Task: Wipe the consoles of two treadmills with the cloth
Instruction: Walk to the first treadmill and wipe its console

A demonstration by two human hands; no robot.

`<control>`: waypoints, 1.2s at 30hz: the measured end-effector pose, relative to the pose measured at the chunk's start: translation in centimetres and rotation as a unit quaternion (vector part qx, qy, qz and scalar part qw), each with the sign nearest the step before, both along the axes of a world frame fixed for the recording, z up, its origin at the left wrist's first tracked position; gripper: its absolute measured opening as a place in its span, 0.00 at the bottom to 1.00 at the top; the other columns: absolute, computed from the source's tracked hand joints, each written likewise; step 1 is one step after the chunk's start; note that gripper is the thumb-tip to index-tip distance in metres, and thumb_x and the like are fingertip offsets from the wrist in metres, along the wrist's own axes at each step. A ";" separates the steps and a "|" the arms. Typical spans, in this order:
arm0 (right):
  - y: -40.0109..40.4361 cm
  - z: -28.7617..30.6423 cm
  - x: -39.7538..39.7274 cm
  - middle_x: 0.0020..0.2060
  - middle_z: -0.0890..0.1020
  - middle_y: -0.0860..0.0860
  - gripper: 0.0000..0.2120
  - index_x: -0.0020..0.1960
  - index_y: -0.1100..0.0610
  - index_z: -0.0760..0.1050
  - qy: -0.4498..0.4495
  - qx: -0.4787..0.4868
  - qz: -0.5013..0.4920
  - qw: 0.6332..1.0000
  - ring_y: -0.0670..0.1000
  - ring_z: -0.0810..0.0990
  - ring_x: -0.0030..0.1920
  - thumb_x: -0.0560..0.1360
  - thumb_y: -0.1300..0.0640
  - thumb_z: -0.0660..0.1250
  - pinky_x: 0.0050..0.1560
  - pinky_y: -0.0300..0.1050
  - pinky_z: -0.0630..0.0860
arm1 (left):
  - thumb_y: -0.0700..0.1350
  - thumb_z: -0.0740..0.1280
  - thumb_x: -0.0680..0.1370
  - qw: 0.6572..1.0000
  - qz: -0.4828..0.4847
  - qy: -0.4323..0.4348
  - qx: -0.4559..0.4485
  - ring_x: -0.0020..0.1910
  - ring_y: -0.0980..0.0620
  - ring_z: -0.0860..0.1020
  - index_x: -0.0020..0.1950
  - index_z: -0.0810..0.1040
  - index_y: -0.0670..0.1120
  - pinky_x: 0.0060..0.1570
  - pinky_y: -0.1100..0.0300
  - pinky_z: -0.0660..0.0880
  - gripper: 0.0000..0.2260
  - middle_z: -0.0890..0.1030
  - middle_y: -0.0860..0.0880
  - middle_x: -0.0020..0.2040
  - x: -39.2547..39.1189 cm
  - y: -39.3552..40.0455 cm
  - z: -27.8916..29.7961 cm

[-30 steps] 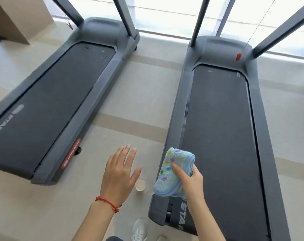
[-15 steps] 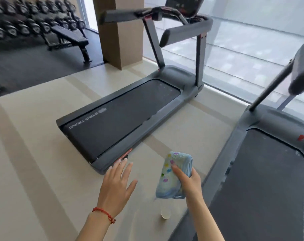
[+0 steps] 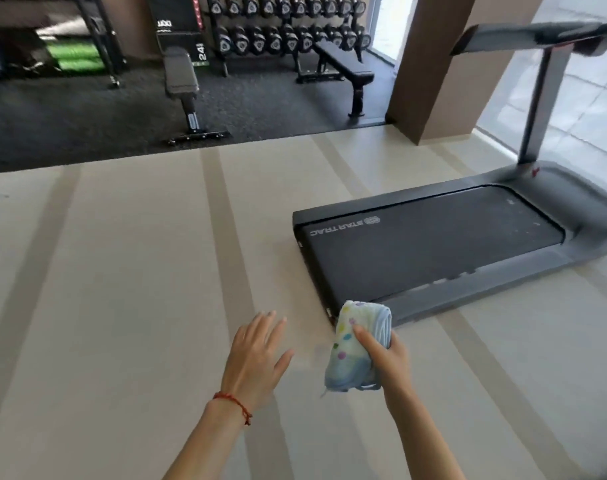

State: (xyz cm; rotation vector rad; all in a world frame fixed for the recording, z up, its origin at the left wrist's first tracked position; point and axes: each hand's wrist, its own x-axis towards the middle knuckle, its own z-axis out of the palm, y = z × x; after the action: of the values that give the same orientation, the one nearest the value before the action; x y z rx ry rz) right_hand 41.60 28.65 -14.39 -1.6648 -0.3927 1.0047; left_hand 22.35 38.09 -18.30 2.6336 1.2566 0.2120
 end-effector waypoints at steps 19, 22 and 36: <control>33.5 -3.3 -2.5 0.43 0.84 0.55 0.12 0.49 0.57 0.78 0.011 -0.023 0.131 0.991 0.54 0.84 0.44 0.69 0.53 0.74 0.47 0.50 0.81 | 0.58 0.40 0.81 0.983 0.174 0.027 -0.053 0.59 0.42 0.77 0.59 0.79 0.41 0.53 0.46 0.75 0.33 0.79 0.42 0.60 -6.4 27.3 -3.3; 40.1 -2.7 -2.1 0.43 0.84 0.54 0.12 0.50 0.57 0.77 0.005 -0.021 0.150 0.988 0.53 0.83 0.45 0.69 0.53 0.73 0.44 0.46 0.80 | 0.58 0.40 0.81 0.981 0.186 0.023 -0.042 0.59 0.42 0.76 0.60 0.78 0.41 0.54 0.46 0.75 0.33 0.78 0.41 0.60 -6.3 33.3 -2.5; 67.6 -4.2 -2.2 0.42 0.84 0.52 0.11 0.49 0.56 0.78 0.019 -0.031 0.107 0.994 0.49 0.83 0.43 0.70 0.54 0.72 0.36 0.38 0.77 | 0.59 0.40 0.81 0.988 0.153 0.016 -0.024 0.60 0.42 0.75 0.61 0.78 0.41 0.54 0.46 0.74 0.32 0.78 0.41 0.61 -6.7 63.2 -4.9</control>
State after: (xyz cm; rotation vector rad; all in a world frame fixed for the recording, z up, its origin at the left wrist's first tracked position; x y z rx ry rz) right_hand 39.41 96.25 -18.63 -1.6821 -0.5268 1.2160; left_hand 15.62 101.27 -23.18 2.4007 1.6526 0.1847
